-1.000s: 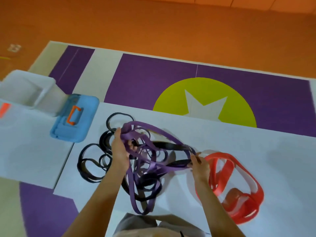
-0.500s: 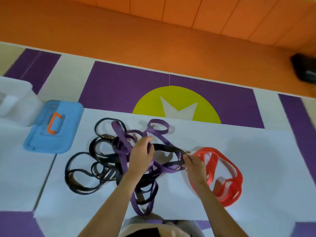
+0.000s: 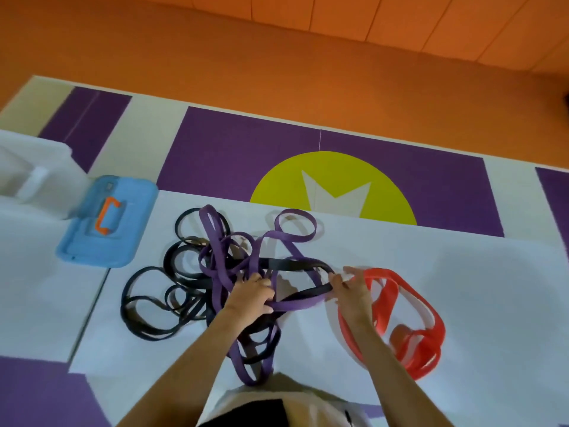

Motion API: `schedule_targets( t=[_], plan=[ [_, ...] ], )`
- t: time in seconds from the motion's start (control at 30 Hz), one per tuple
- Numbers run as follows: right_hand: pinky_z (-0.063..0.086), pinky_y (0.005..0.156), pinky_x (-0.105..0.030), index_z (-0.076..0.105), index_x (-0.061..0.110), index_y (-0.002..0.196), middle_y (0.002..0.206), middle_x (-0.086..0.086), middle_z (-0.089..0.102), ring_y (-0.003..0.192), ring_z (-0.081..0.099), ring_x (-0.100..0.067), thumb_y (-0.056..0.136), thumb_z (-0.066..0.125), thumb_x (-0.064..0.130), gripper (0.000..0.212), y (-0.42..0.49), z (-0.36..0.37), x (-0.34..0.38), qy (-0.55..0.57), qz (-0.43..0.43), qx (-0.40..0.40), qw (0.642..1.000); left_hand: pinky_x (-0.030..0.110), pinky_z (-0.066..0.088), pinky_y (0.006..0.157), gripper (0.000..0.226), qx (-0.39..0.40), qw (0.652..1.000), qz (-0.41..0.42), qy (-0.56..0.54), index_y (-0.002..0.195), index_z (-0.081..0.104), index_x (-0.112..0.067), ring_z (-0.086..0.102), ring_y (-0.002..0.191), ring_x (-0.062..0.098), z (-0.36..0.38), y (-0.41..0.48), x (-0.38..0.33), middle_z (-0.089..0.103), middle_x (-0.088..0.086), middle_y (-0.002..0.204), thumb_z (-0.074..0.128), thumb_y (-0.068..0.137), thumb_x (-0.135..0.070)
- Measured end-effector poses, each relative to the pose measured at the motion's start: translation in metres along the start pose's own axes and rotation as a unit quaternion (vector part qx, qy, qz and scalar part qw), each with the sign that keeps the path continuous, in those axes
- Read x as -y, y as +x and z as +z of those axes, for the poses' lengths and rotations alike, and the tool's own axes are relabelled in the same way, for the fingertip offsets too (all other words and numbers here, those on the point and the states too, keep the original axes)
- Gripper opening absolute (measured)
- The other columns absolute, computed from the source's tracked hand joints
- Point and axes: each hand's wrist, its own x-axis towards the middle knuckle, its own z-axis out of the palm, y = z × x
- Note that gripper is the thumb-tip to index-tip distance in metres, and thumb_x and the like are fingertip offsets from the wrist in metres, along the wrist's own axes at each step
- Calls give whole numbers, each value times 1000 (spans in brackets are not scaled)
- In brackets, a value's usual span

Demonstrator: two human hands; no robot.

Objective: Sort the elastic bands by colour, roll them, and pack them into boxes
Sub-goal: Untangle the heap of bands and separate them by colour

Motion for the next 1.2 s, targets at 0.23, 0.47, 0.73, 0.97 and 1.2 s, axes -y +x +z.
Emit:
schedule_targets(
  t=[0.23,0.47,0.73,0.97,1.2],
  plan=[
    [63,80,-54,56,14,115,96,-12,77,80,77,-36,99,72,18,23,17,31,21,6,-34,68,997,40,54,95,30,-95,985,16,-140,116,64,-17,52,126,15,-19,-27,3,63,-3,116,62,104,-44],
    [47,80,-35,69,13,99,91,-5,65,84,58,-22,110,51,39,34,19,60,28,-229,-73,296,925,32,50,101,32,-170,969,50,-171,121,71,-18,55,123,11,-37,-55,2,66,-8,126,67,101,-43],
    [40,113,-45,21,12,167,163,-18,43,139,53,-32,115,33,19,54,8,63,35,-284,-14,253,925,49,52,98,28,-294,936,0,-193,116,73,-14,59,122,25,-51,-38,-4,68,-2,126,80,91,-24],
    [50,91,-34,75,16,106,115,-14,75,110,68,-33,108,54,24,22,-6,41,15,-245,-36,203,947,62,29,122,69,-384,815,-258,-349,151,55,-26,32,156,30,-15,-44,35,40,6,166,81,89,-42],
    [36,98,-25,67,6,134,138,-15,65,135,56,-34,112,48,34,40,-38,39,-1,-169,2,158,973,64,42,113,109,-201,733,-404,-510,164,25,-15,38,146,46,1,-36,57,31,22,162,85,82,-54]
  ],
)
